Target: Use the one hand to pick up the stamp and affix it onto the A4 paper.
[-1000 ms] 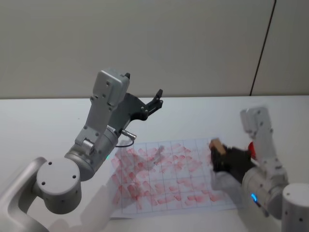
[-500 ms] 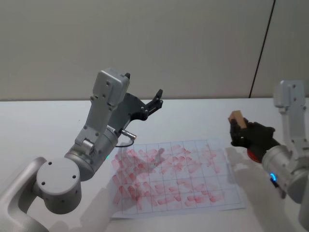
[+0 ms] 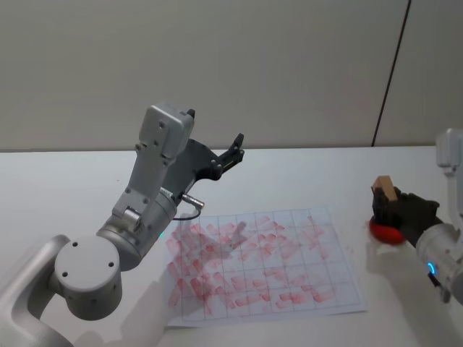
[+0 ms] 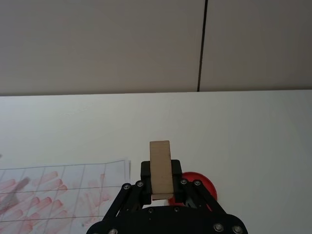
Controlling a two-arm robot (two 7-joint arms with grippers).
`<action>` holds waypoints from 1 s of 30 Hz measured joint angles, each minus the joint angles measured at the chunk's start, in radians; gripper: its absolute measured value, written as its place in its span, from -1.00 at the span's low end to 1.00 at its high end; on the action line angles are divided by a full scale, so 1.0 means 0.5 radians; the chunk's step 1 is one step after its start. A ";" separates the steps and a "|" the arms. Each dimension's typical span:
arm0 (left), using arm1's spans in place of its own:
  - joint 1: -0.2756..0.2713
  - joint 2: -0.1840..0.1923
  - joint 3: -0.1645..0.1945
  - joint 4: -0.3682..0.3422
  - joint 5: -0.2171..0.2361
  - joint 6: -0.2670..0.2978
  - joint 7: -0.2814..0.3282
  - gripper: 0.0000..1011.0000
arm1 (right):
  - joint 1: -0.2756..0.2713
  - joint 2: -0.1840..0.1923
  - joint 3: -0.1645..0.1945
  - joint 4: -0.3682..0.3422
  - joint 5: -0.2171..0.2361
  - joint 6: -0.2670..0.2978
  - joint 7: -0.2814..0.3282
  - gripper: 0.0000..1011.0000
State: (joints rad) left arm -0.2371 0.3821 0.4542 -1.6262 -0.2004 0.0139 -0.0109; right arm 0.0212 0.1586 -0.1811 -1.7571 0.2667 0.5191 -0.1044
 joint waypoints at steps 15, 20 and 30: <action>0.000 0.000 0.000 0.000 0.000 0.000 0.000 0.98 | 0.058 0.010 0.050 0.203 -0.001 0.018 0.001 -0.57; 0.000 0.000 0.000 0.000 0.000 0.000 0.000 0.98 | 0.087 0.007 0.056 0.280 -0.019 0.025 0.018 -0.57; 0.000 0.000 0.000 0.000 0.000 0.000 0.000 0.98 | 0.125 -0.002 0.061 0.382 -0.048 0.027 0.052 -0.14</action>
State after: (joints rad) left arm -0.2371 0.3821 0.4542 -1.6262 -0.2004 0.0139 -0.0110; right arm 0.0834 0.1577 -0.1506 -1.5662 0.2428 0.5326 -0.0784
